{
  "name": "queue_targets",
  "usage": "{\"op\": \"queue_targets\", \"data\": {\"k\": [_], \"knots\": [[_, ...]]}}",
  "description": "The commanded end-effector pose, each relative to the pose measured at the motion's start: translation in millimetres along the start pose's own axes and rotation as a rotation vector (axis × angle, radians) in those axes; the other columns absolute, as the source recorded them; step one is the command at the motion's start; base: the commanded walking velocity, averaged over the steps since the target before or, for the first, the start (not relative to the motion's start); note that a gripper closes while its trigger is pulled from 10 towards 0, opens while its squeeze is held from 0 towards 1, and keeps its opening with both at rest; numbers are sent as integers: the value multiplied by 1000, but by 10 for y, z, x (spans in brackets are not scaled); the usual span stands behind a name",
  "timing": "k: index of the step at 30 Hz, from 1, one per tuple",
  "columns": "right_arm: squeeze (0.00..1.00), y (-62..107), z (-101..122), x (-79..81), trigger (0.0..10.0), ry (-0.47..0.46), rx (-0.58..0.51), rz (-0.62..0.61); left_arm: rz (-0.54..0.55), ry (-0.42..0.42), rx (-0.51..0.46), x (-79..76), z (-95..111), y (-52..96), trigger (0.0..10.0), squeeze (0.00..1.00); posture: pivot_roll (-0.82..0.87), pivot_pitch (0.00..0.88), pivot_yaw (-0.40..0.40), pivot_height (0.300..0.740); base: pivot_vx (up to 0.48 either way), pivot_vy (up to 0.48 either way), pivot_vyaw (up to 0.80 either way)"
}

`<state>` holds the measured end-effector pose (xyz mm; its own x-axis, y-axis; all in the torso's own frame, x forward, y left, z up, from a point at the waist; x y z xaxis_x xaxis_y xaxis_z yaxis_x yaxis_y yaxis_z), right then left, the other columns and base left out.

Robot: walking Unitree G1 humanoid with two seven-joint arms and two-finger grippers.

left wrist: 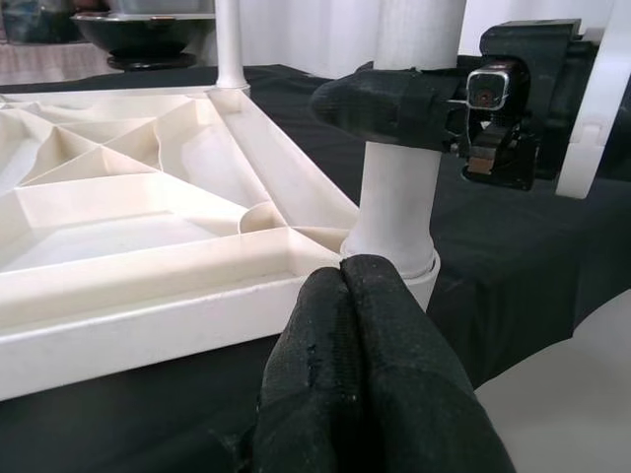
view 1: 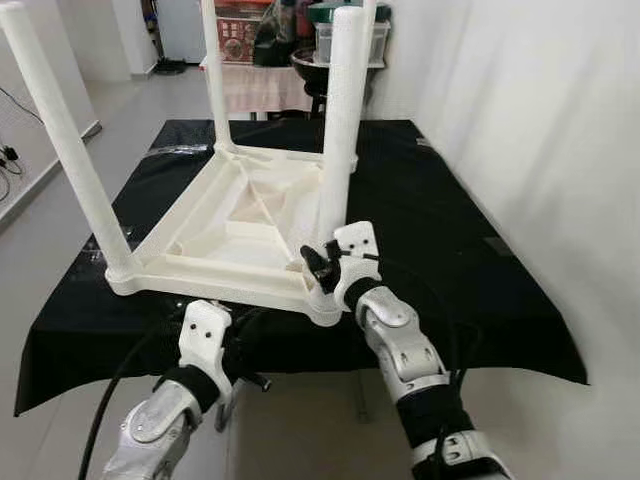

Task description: Building children table

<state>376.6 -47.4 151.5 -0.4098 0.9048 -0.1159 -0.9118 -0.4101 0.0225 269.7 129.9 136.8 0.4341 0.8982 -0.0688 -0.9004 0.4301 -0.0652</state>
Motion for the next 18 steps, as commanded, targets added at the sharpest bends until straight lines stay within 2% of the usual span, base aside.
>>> {"op": "queue_targets", "data": {"k": [1, 3, 4, 5, 6, 7, 8, 9, 10, 11, 12, 14, 18], "knots": [[369, -77, 15, 148, 10000, -44, 17, 64, -3, -13, 16, 19, -23, -12, 10000, 0, 80, 0, -57, 740, 0, 0, 0], [369, -77, 15, 148, 10000, -44, 17, 64, -3, -13, 16, 19, -23, -12, 10000, 0, 80, 0, -57, 740, 0, 0, 0], [1000, -109, 121, 218, 10000, -89, -25, 188, 12, -25, 12, 32, -17, -15, 10000, 0, 85, 0, -62, 740, 0, 0, 0], [1000, -123, 257, 270, 10000, -108, -84, 346, 27, -36, 8, 44, -13, -19, 10000, 0, 87, 0, -62, 740, 0, 0, 0], [1000, -123, 257, 270, 10000, -108, -84, 346, 27, -36, 8, 44, -13, -19, 10000, 0, 87, 0, -62, 740, 0, 0, 0], [267, -101, 404, 243, 10000, -103, -142, 492, 38, -43, 5, 53, -11, -19, 10000, 0, 88, 0, -62, 740, 0, 0, 0], [267, -101, 404, 243, 10000, -103, -142, 492, 38, -43, 5, 53, -11, -19, 10000, 0, 88, 0, -62, 740, 0, 0, 0], [0, -69, 499, 187, 10000, -67, -174, 616, 44, -48, 3, 59, -13, -20, 10000, 0, 94, 0, -64, 740, 0, 0, 0], [0, -69, 499, 187, 10000, -67, -174, 616, 44, -48, 3, 59, -13, -20, 10000, 0, 94, 0, -64, 740, 0, 0, 0], [0, -32, 541, 135, 10000, -38, -175, 692, 46, -49, 3, 62, -15, -21, 10000, 0, 94, 0, -64, 740, 0, 0, 0], [0, -32, 541, 135, 10000, -38, -175, 692, 46, -49, 3, 62, -15, -21, 10000, 0, 94, 0, -64, 740, 0, 0, 0], [0, -20, 514, -2, 10000, 19, -115, 799, 47, -58, 5, 60, -21, -21, 10000, 0, 112, 0, -69, 740, 0, 0, 0], [0, -18, 499, -44, 10000, 25, -89, 830, 49, -64, 6, 58, -22, -19, 10000, 0, 112, 0, -69, 740, 0, 0, 0]]}}
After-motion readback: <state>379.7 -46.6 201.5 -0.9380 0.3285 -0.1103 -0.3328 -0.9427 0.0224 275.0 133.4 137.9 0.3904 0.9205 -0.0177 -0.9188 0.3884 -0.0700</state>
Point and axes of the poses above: a point about 5 cm out from each wrist's last joint towards the gripper, its own y axis pointing back from the gripper into the wrist, its own z axis along the axis of the wrist's last joint, x = y × z, the point moved 3 cm from there along -y, pointing out of the wrist towards the gripper, and after that the axes turned 4 degrees about y, right-handed, at the moved point
